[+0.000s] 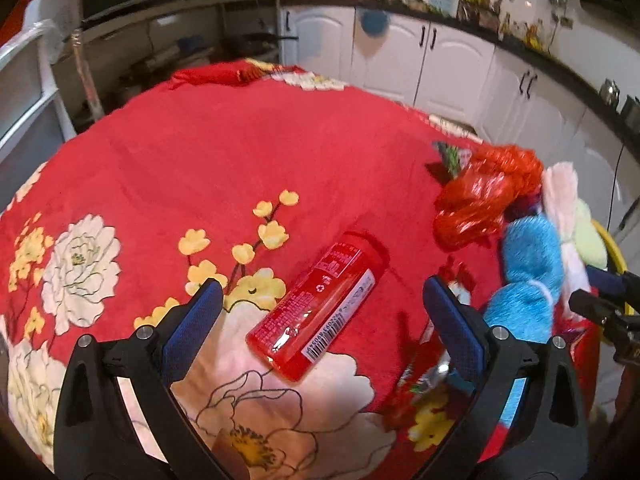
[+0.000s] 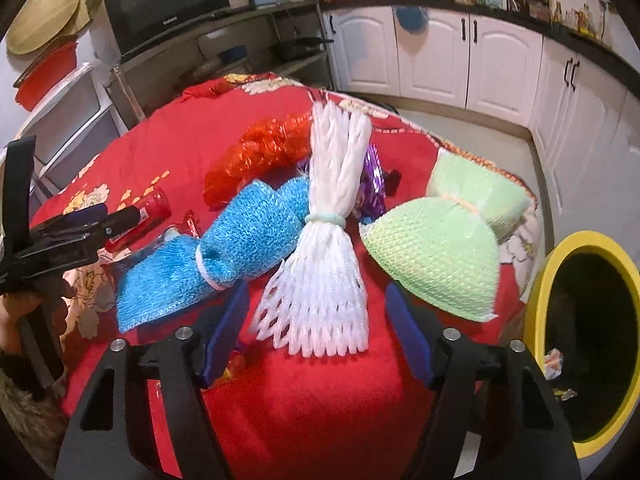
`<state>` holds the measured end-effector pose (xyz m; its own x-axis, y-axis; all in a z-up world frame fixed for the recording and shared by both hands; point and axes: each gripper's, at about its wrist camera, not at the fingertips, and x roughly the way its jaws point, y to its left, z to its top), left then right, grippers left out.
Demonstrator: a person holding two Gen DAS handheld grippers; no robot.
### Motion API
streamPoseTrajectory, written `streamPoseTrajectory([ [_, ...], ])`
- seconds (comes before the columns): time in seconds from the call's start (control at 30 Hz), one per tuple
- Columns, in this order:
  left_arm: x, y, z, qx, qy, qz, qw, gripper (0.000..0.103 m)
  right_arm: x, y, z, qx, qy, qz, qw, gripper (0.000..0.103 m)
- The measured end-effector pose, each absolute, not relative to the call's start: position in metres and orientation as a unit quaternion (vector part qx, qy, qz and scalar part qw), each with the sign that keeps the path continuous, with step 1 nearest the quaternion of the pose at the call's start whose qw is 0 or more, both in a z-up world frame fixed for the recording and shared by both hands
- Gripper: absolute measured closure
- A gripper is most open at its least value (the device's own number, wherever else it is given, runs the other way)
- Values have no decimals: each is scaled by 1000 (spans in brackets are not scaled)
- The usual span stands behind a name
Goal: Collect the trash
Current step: 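Grasp the red can with the left tool while the right tool grasps the white foam mesh bundle, then carry the red can with the left tool while the right tool carries the mesh bundle over the bin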
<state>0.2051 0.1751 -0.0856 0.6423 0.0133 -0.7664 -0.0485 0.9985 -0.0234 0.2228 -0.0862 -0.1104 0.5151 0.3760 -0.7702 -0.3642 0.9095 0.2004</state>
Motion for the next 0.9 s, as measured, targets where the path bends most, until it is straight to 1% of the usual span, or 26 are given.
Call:
streamPoseTrajectory([
  [0.03, 207, 176, -87, -21, 426, 15, 905, 12, 224, -86, -113, 10, 448, 212, 868, 38],
  [0.1, 209, 178, -93, -23, 434, 8, 900, 17, 227, -84, -114, 13, 454, 213, 865, 44],
  [0.17, 211, 178, -96, -24, 441, 3, 897, 27, 228, -83, -116, 14, 459, 214, 862, 48],
  [0.2, 211, 179, -99, -26, 445, -1, 895, 29, 228, -83, -117, 16, 460, 215, 861, 51],
  [0.23, 212, 179, -101, -26, 447, -3, 894, 34, 229, -83, -117, 15, 460, 215, 861, 52],
  [0.33, 211, 178, -104, -18, 448, 0, 894, 43, 228, -84, -118, 14, 460, 217, 861, 62],
  [0.37, 211, 177, -104, -13, 448, 2, 894, 48, 229, -84, -118, 15, 460, 218, 861, 68],
  [0.4, 211, 177, -104, -10, 448, 3, 894, 50, 229, -84, -119, 14, 460, 221, 860, 73],
  [0.43, 209, 177, -104, -11, 448, 1, 894, 51, 228, -84, -119, 13, 459, 223, 860, 76],
  [0.57, 205, 181, -103, -14, 446, 4, 895, 65, 224, -86, -116, 9, 452, 225, 863, 80],
  [0.67, 203, 187, -102, -34, 442, 5, 896, 72, 221, -88, -112, 13, 444, 226, 867, 82],
  [0.9, 192, 198, -97, -79, 432, 4, 899, 76, 210, -94, -99, 11, 430, 232, 873, 82],
])
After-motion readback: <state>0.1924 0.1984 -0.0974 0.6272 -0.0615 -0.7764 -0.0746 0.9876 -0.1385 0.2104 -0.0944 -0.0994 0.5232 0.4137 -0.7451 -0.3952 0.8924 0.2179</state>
